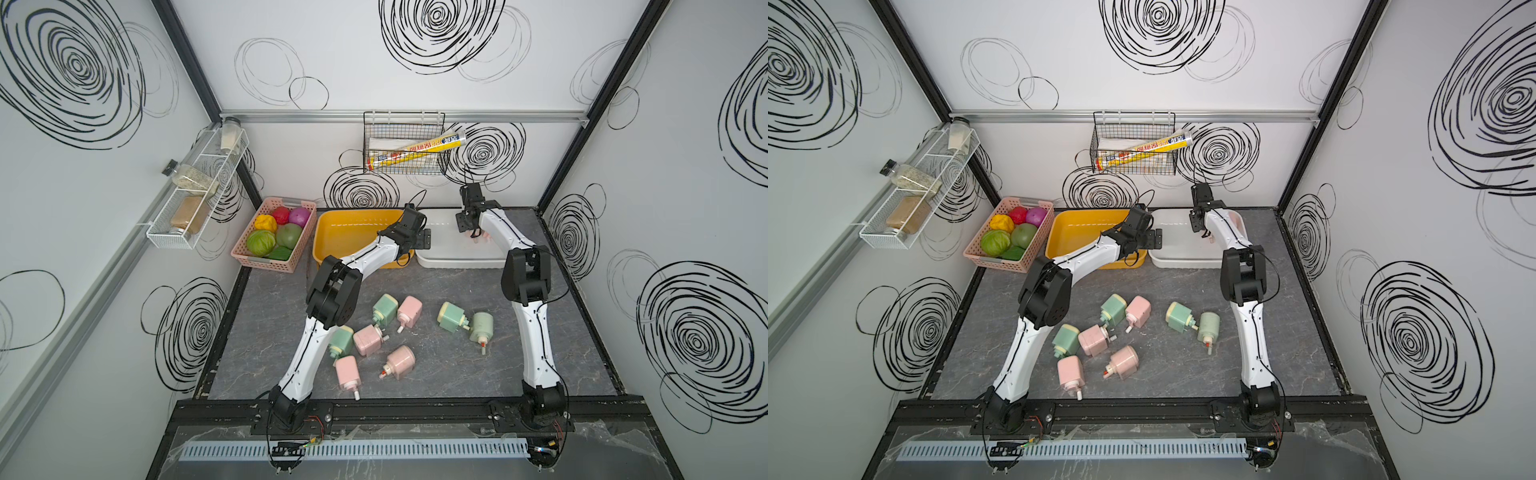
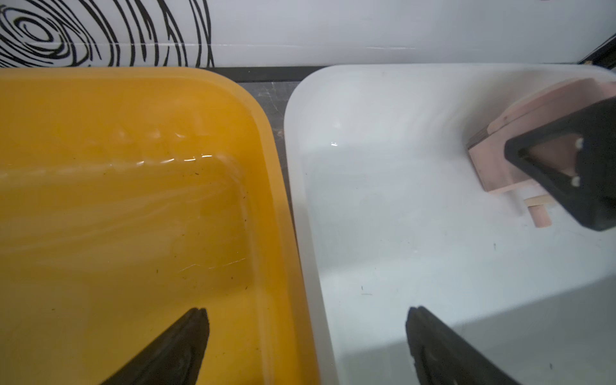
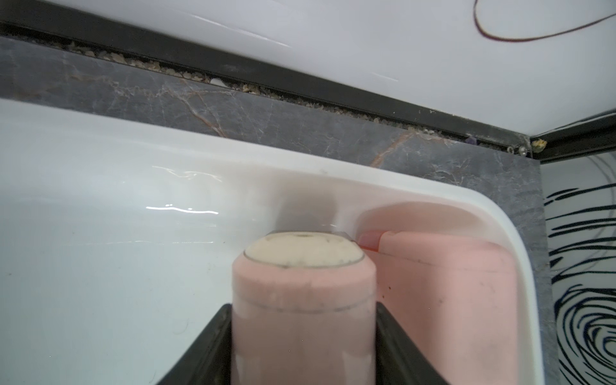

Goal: Place the pencil sharpeners by color into the storage box
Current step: Place the pencil sharpener in the storage box.

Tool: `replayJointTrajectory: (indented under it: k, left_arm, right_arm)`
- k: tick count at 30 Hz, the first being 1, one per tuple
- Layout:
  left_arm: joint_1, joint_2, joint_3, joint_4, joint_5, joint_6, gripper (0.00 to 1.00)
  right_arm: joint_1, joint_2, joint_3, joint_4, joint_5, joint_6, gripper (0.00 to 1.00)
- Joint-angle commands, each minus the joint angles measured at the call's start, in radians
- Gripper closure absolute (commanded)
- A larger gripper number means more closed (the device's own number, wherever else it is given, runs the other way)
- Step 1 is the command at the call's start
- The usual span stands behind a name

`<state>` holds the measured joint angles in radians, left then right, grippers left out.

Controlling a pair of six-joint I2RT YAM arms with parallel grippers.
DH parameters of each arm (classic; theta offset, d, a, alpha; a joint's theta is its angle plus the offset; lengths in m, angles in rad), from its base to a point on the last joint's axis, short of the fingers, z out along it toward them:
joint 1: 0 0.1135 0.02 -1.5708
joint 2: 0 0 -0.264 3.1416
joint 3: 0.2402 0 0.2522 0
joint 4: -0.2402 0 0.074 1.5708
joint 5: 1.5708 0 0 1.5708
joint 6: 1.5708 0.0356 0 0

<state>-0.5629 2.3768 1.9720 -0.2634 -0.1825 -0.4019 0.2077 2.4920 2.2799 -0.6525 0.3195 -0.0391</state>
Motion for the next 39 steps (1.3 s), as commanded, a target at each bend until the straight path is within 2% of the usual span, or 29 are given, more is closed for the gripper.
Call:
replayJointTrajectory:
  k: [1, 9, 17, 21, 30, 36, 39]
  left_arm:
    - [-0.002, 0.018, 0.015, -0.010, -0.025, 0.012, 0.01]
    - [-0.005, 0.008, 0.008, -0.014, -0.030, 0.014, 0.01]
    - [-0.003, 0.009, -0.002, -0.015, -0.044, 0.015, 0.01]
    - [-0.003, 0.005, -0.002, -0.016, -0.041, 0.016, 0.01]
    - [-0.003, 0.004, -0.001, -0.019, -0.048, 0.013, 0.01]
    - [-0.003, 0.004, -0.001, -0.021, -0.051, 0.013, 0.01]
    - [-0.003, 0.004, -0.001, -0.020, -0.049, 0.012, 0.01]
  right_arm:
    - [0.002, 0.008, 0.030, -0.029, 0.009, -0.010, 0.74]
    - [-0.004, 0.007, 0.030, -0.009, 0.029, -0.010, 0.61]
    - [-0.005, 0.016, 0.030, -0.015, 0.051, -0.013, 0.54]
    - [-0.008, 0.011, 0.030, -0.018, 0.064, -0.013, 0.46]
    - [-0.018, 0.005, 0.030, -0.014, 0.073, -0.015, 0.39]
    - [-0.019, -0.005, 0.030, -0.017, 0.066, -0.018, 0.30]
    - [-0.018, -0.021, 0.030, -0.015, 0.063, -0.018, 0.28]
